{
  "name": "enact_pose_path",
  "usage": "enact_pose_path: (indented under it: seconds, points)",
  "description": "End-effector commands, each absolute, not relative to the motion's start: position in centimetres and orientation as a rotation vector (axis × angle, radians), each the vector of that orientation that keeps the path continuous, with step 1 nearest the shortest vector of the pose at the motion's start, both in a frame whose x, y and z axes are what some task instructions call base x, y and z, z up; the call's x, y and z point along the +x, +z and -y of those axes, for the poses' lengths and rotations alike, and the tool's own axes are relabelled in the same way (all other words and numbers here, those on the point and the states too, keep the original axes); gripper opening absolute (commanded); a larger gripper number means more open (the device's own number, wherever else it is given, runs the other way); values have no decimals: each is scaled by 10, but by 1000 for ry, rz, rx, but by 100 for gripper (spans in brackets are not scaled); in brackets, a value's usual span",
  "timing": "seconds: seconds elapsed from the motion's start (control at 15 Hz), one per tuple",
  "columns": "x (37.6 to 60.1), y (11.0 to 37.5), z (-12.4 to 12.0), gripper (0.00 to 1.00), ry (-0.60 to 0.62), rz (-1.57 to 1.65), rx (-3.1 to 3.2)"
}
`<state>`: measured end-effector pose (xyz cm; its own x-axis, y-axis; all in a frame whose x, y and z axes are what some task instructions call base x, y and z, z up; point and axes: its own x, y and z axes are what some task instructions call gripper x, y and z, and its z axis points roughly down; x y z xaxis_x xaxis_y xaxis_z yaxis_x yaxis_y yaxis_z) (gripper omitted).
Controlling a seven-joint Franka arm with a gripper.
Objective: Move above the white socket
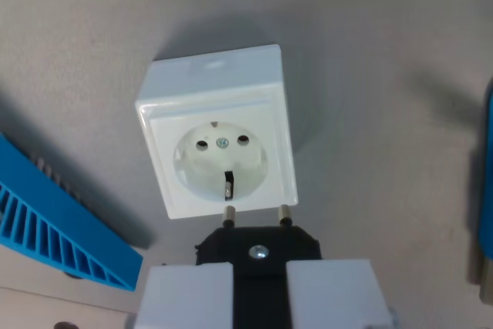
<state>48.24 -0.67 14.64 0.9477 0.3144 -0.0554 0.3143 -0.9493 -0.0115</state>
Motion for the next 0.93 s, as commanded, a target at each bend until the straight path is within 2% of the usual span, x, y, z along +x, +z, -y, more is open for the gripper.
enact_pose_path:
  seconds: [0.07,0.93]
  points:
    - [476,136,4,0,-64,654,-3075]
    - [466,113,-4,0,-83,650,-3079]
